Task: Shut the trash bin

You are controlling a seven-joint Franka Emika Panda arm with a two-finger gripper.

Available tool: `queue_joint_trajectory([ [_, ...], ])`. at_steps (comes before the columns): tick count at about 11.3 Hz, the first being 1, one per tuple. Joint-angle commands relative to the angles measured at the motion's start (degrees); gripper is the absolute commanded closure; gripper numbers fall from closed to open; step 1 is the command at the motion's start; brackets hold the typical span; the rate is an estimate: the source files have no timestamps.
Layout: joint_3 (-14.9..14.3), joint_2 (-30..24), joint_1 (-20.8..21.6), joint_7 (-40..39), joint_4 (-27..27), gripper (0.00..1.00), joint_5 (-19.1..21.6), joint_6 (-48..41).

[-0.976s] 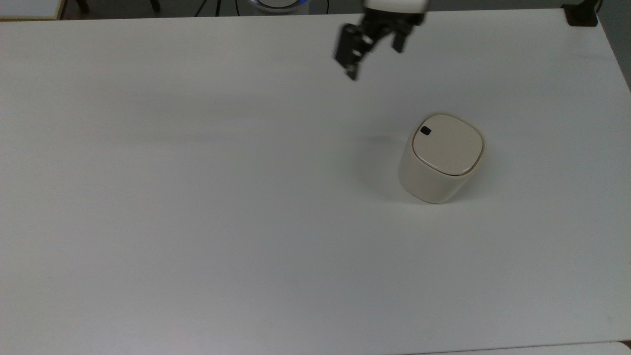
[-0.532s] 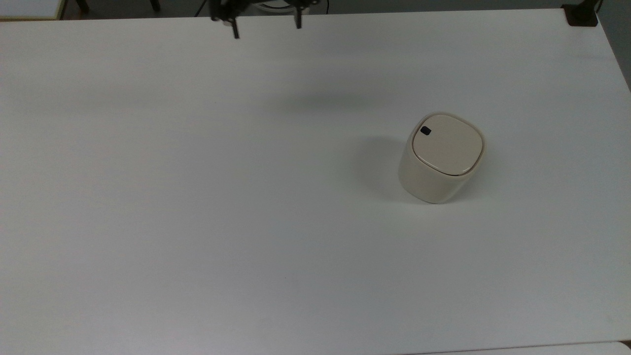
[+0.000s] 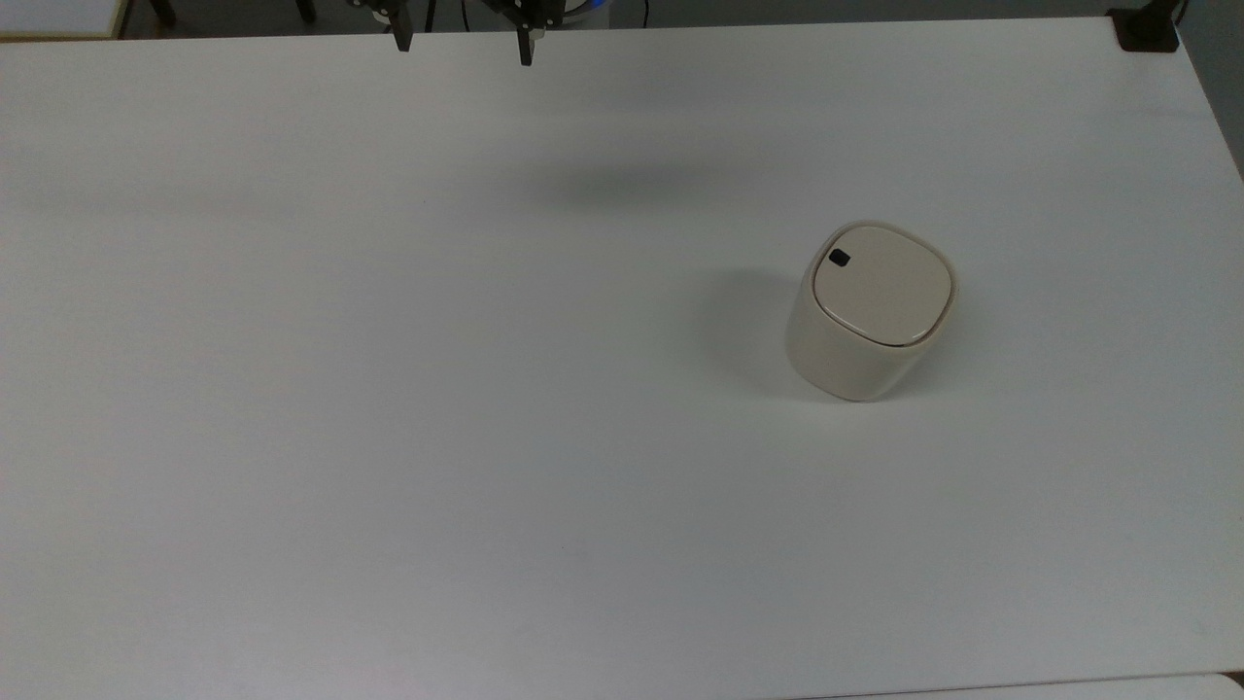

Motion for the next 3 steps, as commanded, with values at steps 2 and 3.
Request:
queue_joint_trajectory([
  [2, 0.42, -1.65, 0.10, 8.54, -1.33, 0.00, 0.01, -0.41],
  [3, 0.42, -1.57, 0.10, 8.37, -1.42, 0.00, 0.01, -0.14],
])
